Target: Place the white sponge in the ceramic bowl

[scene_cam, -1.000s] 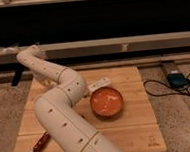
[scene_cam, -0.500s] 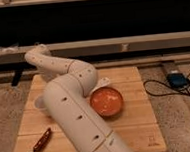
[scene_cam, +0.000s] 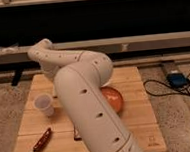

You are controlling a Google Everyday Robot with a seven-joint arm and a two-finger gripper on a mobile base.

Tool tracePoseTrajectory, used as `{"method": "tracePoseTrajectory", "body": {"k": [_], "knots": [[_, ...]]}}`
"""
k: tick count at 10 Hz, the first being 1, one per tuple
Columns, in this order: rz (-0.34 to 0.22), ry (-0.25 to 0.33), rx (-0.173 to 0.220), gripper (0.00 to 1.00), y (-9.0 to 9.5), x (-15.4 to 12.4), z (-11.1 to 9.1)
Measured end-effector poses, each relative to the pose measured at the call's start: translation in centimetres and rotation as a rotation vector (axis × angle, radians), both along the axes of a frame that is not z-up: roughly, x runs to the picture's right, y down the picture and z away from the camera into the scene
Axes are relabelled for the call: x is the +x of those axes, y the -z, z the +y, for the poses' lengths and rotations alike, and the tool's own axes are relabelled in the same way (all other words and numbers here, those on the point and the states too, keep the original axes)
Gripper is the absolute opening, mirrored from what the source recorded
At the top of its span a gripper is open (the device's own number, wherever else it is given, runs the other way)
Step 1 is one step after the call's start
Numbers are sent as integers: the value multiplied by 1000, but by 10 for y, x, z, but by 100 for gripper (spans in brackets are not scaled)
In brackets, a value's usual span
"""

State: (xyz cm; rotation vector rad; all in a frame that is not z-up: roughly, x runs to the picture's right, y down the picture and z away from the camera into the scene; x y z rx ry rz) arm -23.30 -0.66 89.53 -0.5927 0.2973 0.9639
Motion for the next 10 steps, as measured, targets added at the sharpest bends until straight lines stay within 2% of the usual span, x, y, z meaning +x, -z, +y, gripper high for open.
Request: {"method": "tracePoseTrajectory", "body": {"k": [2,3,4,5,8,9,10], "knots": [[-15,-13,22,7,9,9,-1],[-23,-7,22,17,8,16,0],[-38,26,24,29,7,11,4],[-43,33,22,35,6,2,7],[23,49,7,67,-14,-7,18],[36,43,-2,74,-19,-10,21],[85,9,-27,80,-33,-6,27]]}}
